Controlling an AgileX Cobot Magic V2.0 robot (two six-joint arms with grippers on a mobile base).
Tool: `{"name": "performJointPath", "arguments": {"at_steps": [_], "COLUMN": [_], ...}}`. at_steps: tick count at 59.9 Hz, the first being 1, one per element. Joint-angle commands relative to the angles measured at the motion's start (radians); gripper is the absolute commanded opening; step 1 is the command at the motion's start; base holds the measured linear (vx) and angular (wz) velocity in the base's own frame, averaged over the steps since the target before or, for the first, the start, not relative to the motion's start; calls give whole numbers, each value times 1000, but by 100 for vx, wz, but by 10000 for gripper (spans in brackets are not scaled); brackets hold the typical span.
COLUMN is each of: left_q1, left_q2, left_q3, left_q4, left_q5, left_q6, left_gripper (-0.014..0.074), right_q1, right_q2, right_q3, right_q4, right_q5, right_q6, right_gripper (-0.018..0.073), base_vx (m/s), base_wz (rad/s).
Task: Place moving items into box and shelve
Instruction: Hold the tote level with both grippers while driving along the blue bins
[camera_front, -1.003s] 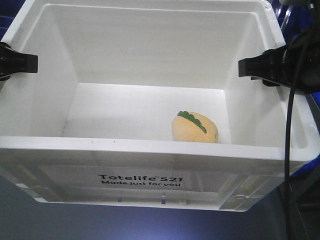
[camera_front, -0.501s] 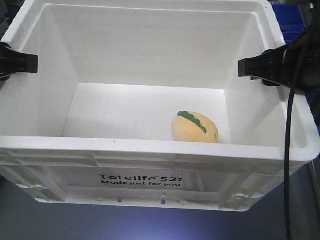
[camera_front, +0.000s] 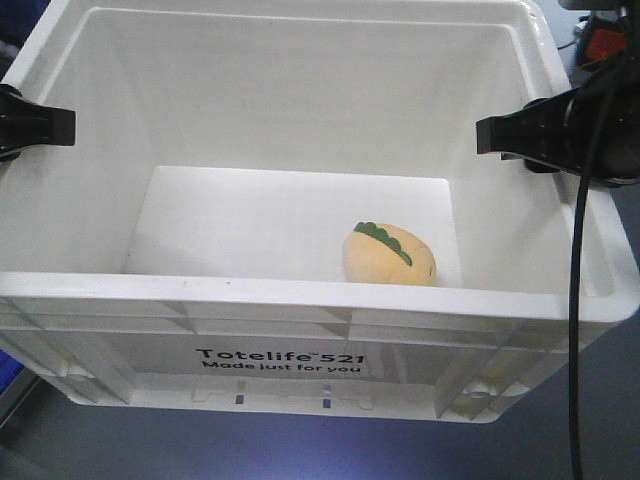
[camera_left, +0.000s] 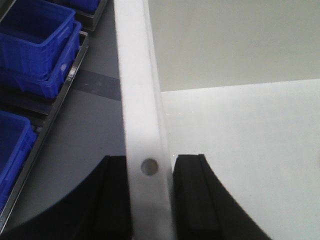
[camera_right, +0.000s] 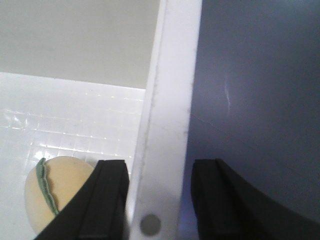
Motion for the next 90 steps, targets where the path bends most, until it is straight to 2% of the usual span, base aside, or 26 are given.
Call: {"name": "performJointPath", "arguments": {"at_steps": [1,90], "left_q1": [-6,-6], "left_q2": [-36,-36], "left_q3": [-41,-41], "left_q4": [40,40], "left_q5": [-134,-134], "left_q6": [-1,-1], "left_gripper": [140,140], "right_q1": [-12,-12], "right_q2": [-27,-27], "right_q3": [-39,-39], "right_q4": [-93,-94], "right_q5": [-64,-64], "right_q6": [34,34], "right_gripper": [148,148], "base_vx": [12,10], "base_wz": [47,50]}}
